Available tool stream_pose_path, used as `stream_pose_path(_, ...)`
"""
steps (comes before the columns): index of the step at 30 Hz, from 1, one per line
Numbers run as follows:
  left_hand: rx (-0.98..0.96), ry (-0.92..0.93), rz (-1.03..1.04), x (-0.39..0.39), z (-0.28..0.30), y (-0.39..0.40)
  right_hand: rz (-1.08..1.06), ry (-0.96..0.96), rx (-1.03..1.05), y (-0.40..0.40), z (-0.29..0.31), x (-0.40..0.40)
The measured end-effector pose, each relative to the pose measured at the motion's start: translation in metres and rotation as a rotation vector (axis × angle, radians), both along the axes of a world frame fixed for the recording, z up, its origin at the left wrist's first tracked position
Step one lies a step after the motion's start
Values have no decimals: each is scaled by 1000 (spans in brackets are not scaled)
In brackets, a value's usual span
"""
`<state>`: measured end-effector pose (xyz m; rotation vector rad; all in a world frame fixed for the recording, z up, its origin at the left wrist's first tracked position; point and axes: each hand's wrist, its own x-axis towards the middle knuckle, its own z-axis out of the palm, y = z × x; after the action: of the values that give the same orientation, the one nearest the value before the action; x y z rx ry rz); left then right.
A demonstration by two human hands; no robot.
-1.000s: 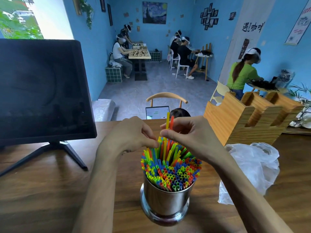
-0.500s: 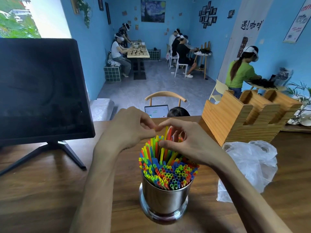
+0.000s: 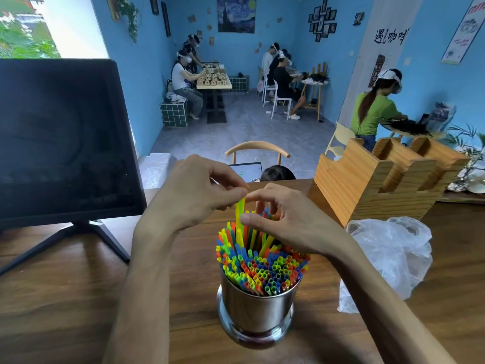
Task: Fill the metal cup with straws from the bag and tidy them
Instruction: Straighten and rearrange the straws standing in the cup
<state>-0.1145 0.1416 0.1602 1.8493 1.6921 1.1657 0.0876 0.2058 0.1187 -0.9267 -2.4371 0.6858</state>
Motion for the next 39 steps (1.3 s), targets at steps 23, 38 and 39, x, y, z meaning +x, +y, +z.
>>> stream_pose_path(23, 647, -499, 93, 11, 22, -8, 265, 293, -254, 7, 3, -5)
stream_pose_path(38, 421, -837, 207, -13, 11, -7, 23, 1082, -642, 24, 8, 12)
stream_pose_path(39, 336, -846, 178, -15, 8, -7, -2, 1145, -671, 24, 10, 12)
